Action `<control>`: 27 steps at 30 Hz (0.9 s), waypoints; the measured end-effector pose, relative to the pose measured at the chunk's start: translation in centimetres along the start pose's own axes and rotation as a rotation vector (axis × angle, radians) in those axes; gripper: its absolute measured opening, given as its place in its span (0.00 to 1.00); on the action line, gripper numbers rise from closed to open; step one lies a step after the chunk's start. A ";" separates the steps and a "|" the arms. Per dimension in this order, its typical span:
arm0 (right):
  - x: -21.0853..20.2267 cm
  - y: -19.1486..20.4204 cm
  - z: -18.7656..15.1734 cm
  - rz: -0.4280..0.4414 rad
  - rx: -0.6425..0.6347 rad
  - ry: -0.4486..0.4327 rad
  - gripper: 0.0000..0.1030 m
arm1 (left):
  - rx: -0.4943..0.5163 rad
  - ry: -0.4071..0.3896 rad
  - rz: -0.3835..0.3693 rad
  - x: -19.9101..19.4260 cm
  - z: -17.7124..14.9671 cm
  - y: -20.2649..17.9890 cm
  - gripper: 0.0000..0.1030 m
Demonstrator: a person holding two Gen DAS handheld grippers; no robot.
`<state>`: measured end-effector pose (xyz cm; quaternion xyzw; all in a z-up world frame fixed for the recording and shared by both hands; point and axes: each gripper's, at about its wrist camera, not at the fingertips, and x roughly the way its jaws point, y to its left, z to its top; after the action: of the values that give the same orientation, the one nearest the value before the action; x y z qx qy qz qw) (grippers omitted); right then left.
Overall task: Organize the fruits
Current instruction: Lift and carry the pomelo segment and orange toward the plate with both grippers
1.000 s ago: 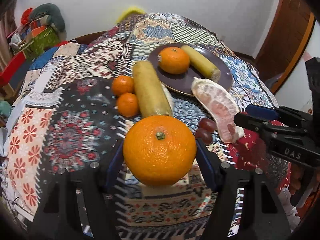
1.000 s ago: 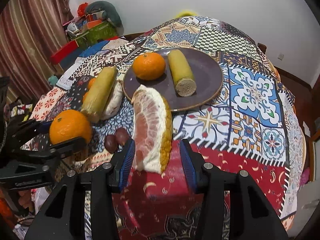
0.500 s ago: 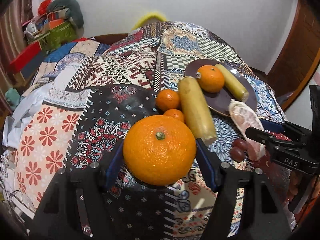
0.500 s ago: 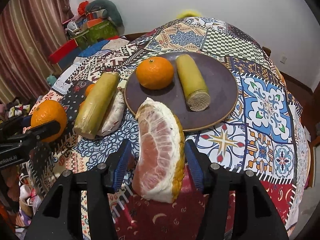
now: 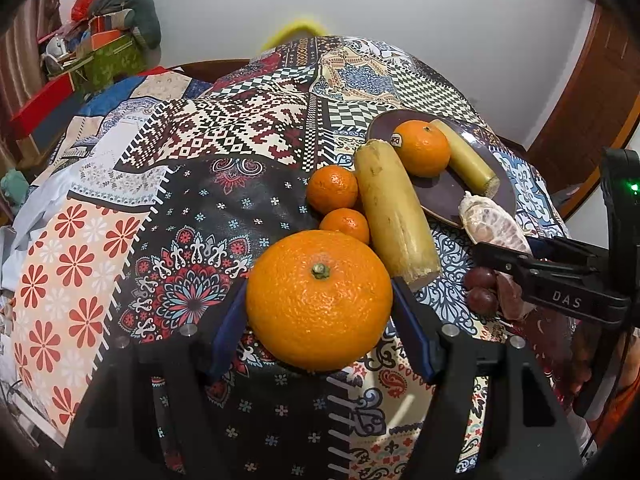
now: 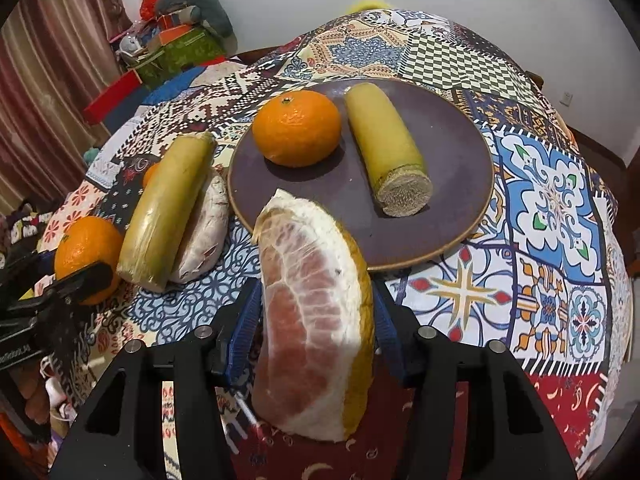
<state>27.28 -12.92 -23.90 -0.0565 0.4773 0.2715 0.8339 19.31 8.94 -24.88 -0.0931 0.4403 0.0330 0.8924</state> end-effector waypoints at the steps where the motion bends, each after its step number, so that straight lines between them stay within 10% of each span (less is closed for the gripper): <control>1: 0.0 0.0 0.0 0.004 0.003 -0.001 0.47 | 0.000 0.000 0.000 0.0 0.0 0.0 0.67; 27: -6.3 -0.7 -0.7 -0.025 -0.017 -0.156 0.43 | 0.056 -0.088 -0.004 -4.5 2.7 -3.7 0.67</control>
<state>24.57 -16.22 -19.23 -0.0485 0.4079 0.2685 0.8713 19.25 5.94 -19.22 -0.0674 0.4010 0.0228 0.9133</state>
